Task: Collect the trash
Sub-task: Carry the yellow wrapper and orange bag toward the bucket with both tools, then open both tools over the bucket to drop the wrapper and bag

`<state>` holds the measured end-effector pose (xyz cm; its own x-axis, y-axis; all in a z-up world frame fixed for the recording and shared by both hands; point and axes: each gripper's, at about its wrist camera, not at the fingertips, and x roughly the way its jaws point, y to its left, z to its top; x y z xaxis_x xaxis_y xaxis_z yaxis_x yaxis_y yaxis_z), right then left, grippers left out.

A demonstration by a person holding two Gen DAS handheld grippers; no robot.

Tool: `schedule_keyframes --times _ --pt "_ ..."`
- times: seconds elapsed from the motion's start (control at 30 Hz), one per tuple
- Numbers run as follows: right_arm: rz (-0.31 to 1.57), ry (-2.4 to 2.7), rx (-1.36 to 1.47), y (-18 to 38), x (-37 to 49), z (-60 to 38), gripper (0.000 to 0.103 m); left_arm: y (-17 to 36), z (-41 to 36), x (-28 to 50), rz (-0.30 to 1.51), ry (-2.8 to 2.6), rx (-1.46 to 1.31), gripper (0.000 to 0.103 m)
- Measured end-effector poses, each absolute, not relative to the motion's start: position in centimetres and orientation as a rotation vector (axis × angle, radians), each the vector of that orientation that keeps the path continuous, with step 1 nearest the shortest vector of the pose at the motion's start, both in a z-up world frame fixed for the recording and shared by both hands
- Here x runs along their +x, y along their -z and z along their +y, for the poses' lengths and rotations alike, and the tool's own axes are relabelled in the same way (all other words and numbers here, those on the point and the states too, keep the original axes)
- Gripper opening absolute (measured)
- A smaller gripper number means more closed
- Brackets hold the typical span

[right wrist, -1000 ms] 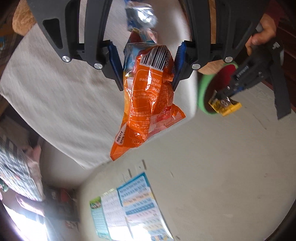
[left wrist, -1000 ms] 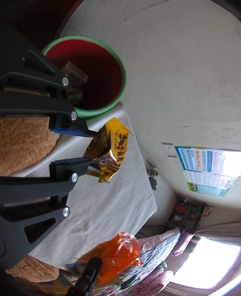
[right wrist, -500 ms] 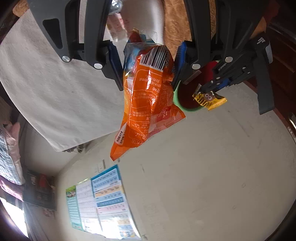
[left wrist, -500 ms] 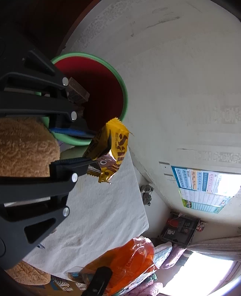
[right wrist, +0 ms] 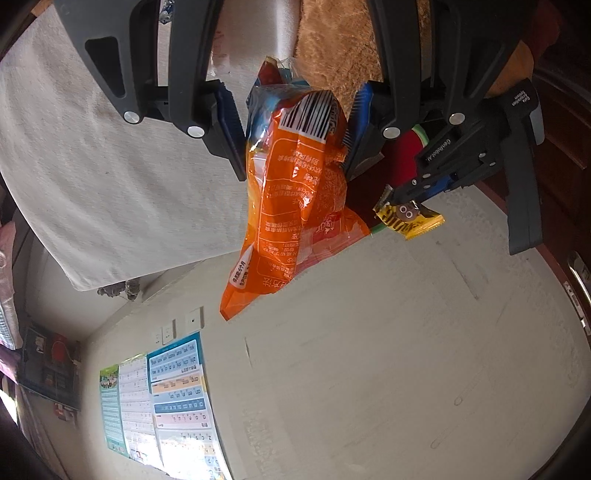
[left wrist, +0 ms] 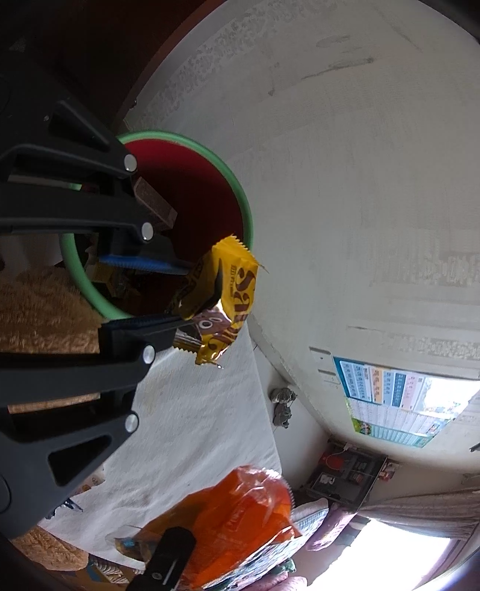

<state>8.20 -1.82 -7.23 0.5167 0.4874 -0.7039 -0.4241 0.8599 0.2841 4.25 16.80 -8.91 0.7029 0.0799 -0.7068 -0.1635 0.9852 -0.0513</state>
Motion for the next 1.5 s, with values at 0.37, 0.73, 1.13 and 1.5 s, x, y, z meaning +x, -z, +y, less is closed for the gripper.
schedule_keyframes --times 0.37,0.73,1.13,1.5 --pt "0.913 -0.602 0.053 8.3 9.5 1.4 0.048 9.6 20.4 3.7 0.790 -0.207 -0.139 0.020" --pt "0.958 -0.676 -0.010 9.9 10.0 6.3 0.048 10.7 24.0 2.8 0.804 -0.269 -0.175 0.020" --pt "0.976 -0.708 -0.047 10.5 11.0 9.6 0.048 12.0 25.6 3.2 0.830 -0.289 -0.203 0.020" --pt "0.980 -0.729 -0.056 10.2 12.6 12.4 0.049 13.2 26.4 3.2 0.862 -0.297 -0.215 0.020"
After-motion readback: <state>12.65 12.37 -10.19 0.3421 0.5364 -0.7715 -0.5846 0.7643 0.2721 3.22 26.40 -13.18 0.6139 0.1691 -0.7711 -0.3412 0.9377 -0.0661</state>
